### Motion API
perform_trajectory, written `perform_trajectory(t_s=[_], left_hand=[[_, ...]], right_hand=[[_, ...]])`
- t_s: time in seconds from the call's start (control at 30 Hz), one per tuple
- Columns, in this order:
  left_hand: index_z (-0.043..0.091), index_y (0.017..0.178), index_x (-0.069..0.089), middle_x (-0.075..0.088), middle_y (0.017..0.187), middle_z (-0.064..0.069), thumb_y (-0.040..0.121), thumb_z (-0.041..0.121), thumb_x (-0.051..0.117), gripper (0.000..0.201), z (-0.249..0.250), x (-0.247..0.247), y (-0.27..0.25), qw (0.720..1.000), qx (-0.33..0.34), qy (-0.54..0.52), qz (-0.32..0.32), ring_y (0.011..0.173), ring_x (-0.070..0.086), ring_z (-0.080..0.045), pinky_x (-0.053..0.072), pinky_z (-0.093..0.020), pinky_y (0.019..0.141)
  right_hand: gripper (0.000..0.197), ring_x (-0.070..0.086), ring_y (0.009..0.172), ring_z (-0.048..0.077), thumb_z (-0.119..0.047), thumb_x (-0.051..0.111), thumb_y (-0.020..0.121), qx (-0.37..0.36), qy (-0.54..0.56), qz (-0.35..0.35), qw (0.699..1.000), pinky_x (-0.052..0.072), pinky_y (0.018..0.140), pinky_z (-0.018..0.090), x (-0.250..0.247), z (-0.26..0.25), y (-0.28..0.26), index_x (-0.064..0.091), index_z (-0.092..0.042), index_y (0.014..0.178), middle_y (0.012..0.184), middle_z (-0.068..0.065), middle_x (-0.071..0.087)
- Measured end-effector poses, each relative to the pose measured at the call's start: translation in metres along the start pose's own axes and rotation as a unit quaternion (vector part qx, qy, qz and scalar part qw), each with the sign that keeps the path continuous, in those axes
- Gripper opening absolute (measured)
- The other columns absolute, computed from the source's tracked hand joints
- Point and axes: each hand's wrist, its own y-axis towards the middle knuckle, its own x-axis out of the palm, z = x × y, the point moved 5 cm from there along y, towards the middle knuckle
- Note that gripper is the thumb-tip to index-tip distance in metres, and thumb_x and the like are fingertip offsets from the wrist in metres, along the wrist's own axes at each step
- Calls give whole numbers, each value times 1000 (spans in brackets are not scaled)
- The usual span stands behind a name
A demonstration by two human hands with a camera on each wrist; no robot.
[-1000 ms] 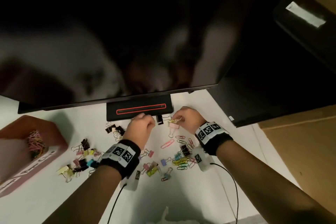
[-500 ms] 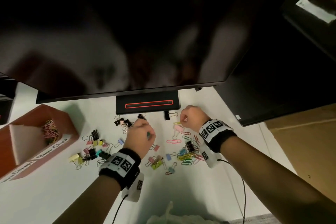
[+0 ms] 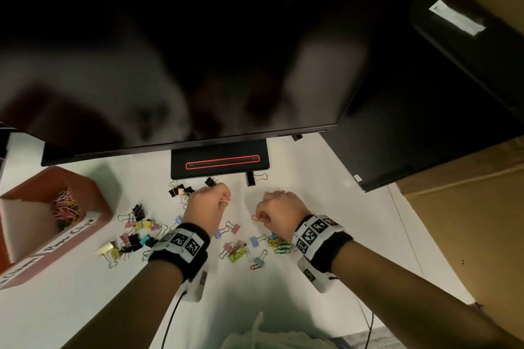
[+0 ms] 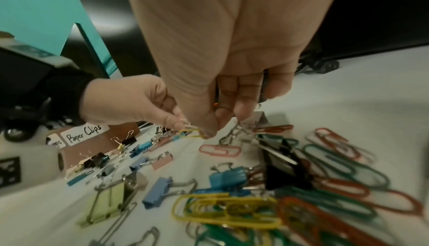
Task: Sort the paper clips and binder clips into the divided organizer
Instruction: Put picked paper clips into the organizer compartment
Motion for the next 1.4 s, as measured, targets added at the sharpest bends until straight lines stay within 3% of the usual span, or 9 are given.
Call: perform_trajectory(t_s=[0.17,0.33,0.53,0.63,0.8,0.93,1.07,1.27,1.4], left_hand=[[14,94,64,62,88,0,83,8,61,12,-12,-16,-4,995,-58,-85,19,78,59,-13,44,-20,72],[15,87,65,63,84,-1,80,13,67,7,-30,-17,-22,989,-105,-106,16,74,59,-11,42,-16,66],[15,105,62,64,100,-3,82,16,65,23,-33,9,-27,992,-120,-43,-14,88,60,-18,51,-30,79],[15,100,63,62,103,-5,83,17,63,17,-38,10,-24,992,-129,-11,-2,88,61,-21,53,-34,80],[13,82,63,55,98,-4,82,14,64,2,-40,4,-22,994,-105,3,21,79,58,-22,54,-36,77],[16,79,57,56,90,-2,84,15,62,7,-45,0,-22,996,-89,14,11,77,54,-19,49,-31,69],[17,85,59,58,84,2,80,10,66,11,-45,0,-28,997,-80,6,-5,79,56,-16,47,-26,70],[14,94,66,62,95,-4,79,5,65,17,-45,3,-27,997,-69,3,-16,85,60,-20,50,-28,79],[14,100,65,59,93,0,81,7,65,20,-29,2,-26,998,-50,-41,-29,81,60,-14,51,-27,80]], right_hand=[[20,52,105,28,-26,53,89,28,-53,7,998,41,89,38,6,-6,3,63,-17,103,111,6,57],[23,54,104,26,-18,59,85,12,-29,-2,1000,41,89,36,10,-9,3,56,-16,108,115,5,55],[24,57,102,26,-17,51,91,20,-35,-23,999,46,87,36,16,-9,9,56,-18,114,111,6,63],[23,57,101,25,-13,48,91,5,-57,-32,998,46,85,34,17,-11,9,63,-20,106,110,4,64],[16,59,93,18,-15,52,91,41,115,35,992,49,88,33,-12,13,-3,67,-18,96,101,1,62],[16,61,90,18,-7,64,84,105,192,92,971,51,89,28,-36,59,-19,69,-13,98,102,5,59],[13,64,85,20,-5,67,82,115,189,55,974,53,88,30,-29,72,-28,71,-12,92,107,5,55],[12,54,81,10,-6,65,83,59,165,8,984,41,77,12,-10,53,-20,70,-10,94,114,3,51],[15,58,93,19,-6,62,85,41,136,3,990,47,88,23,-6,43,-11,68,-10,98,113,5,56]])
